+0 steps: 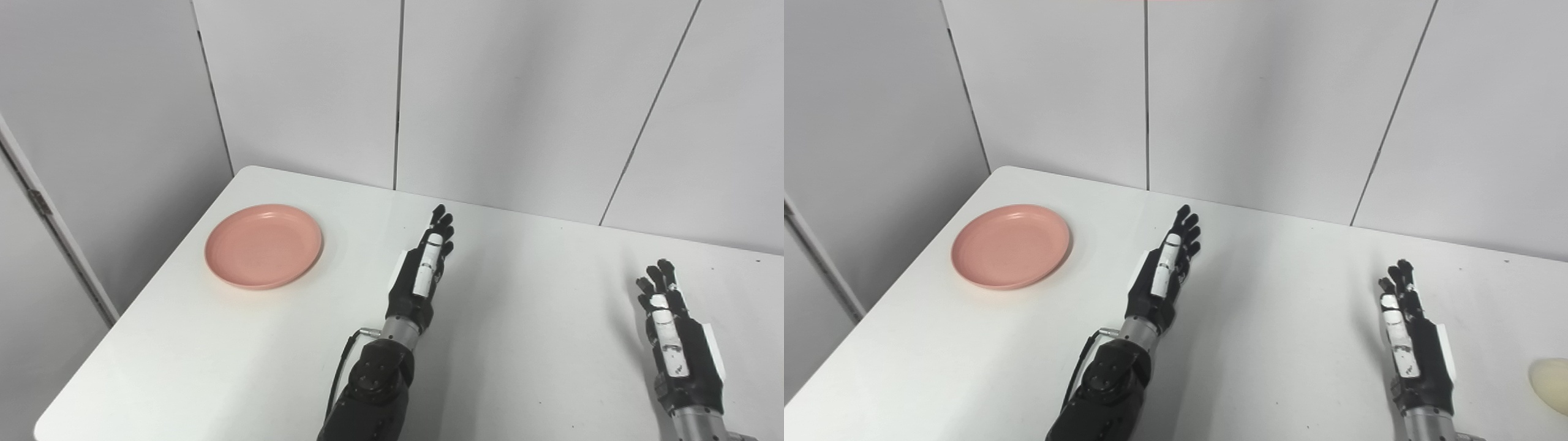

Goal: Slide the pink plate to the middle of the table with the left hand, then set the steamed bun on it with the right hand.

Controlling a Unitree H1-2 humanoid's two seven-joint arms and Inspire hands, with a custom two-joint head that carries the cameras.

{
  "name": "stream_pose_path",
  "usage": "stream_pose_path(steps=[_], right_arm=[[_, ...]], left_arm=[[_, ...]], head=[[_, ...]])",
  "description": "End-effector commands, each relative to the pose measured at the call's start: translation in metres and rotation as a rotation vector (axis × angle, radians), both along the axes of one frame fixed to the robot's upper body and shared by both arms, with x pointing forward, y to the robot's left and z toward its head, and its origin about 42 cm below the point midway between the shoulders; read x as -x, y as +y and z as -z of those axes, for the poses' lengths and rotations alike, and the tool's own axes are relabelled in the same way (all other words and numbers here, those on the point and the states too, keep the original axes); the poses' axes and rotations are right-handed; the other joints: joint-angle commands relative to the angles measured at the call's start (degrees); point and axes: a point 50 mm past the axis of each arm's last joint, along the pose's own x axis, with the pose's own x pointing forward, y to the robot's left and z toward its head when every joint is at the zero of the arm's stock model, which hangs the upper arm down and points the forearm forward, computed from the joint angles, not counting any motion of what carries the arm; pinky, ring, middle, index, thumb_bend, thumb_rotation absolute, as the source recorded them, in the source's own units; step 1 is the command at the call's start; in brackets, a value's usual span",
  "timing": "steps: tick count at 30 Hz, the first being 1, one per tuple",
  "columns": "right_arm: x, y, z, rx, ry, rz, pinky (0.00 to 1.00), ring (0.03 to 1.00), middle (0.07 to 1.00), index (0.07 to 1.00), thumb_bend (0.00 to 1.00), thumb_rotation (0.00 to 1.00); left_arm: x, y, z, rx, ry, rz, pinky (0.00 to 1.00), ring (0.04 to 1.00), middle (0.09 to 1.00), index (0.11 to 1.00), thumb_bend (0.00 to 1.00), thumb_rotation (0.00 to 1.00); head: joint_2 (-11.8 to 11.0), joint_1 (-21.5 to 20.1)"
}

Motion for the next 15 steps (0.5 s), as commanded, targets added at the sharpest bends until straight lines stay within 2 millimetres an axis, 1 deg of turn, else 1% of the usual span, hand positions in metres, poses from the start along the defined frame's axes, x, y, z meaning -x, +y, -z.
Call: stream_pose_path(steps=[1,3,4,5,6,8,10,12,14,15], right_arm=[[0.005,0.001,0.004,-0.018,-0.004,0.003,1.00,0.969,0.984,0.998,0.46,0.84],[0.005,0.002,0.003,-0.022,-0.004,0.003,1.00,0.974,0.988,1.000,0.46,0.83],[0.005,0.002,0.002,-0.024,-0.004,0.002,1.00,0.978,0.990,1.000,0.45,0.82],[0.005,0.002,0.002,-0.021,-0.004,0.003,1.00,0.980,0.991,1.000,0.45,0.82],[0.005,0.002,0.002,-0.015,-0.007,0.002,1.00,0.981,0.991,1.000,0.45,0.82],[0.004,0.001,0.003,-0.011,-0.011,-0.002,1.00,0.986,0.997,1.000,0.45,0.83],[0.004,0.001,0.002,-0.019,-0.010,-0.006,1.00,0.993,1.000,1.000,0.45,0.83],[0.005,0.002,0.000,-0.016,-0.007,-0.009,1.00,0.999,1.000,1.000,0.44,0.82],[0.006,0.003,-0.001,-0.011,-0.007,-0.011,1.00,1.000,1.000,1.000,0.41,0.84],[0.007,0.003,-0.001,-0.012,-0.003,-0.010,1.00,1.000,1.000,1.000,0.40,0.84]], left_arm=[[-0.001,0.012,-0.008,0.016,-0.034,-0.048,0.96,0.960,0.960,0.959,0.57,1.00],[-0.003,0.020,-0.018,-0.005,-0.057,-0.066,0.92,0.925,0.928,0.923,0.59,1.00],[-0.004,0.023,-0.023,-0.010,-0.071,-0.067,0.94,0.922,0.920,0.912,0.63,1.00],[-0.006,0.027,-0.028,-0.015,-0.082,-0.068,0.95,0.919,0.913,0.905,0.64,1.00],[-0.007,0.032,-0.034,-0.020,-0.091,-0.067,0.95,0.918,0.912,0.904,0.64,1.00],[-0.010,0.040,-0.045,-0.039,-0.109,-0.072,0.98,0.932,0.912,0.906,0.67,1.00],[-0.012,0.048,-0.055,-0.062,-0.130,-0.092,1.00,0.928,0.905,0.900,0.68,1.00],[-0.014,0.060,-0.063,-0.090,-0.156,-0.118,0.97,0.901,0.882,0.876,0.68,1.00],[-0.016,0.069,-0.069,-0.118,-0.175,-0.130,0.95,0.886,0.868,0.861,0.69,1.00],[-0.017,0.076,-0.074,-0.143,-0.197,-0.167,0.94,0.883,0.867,0.860,0.69,1.00]], head=[[0.0,0.1],[-0.1,0.6],[-0.1,0.7],[-0.3,0.9],[-0.4,1.1],[-0.4,1.2],[-0.5,1.4],[-0.5,1.4],[-0.5,1.4],[-0.5,1.6]])
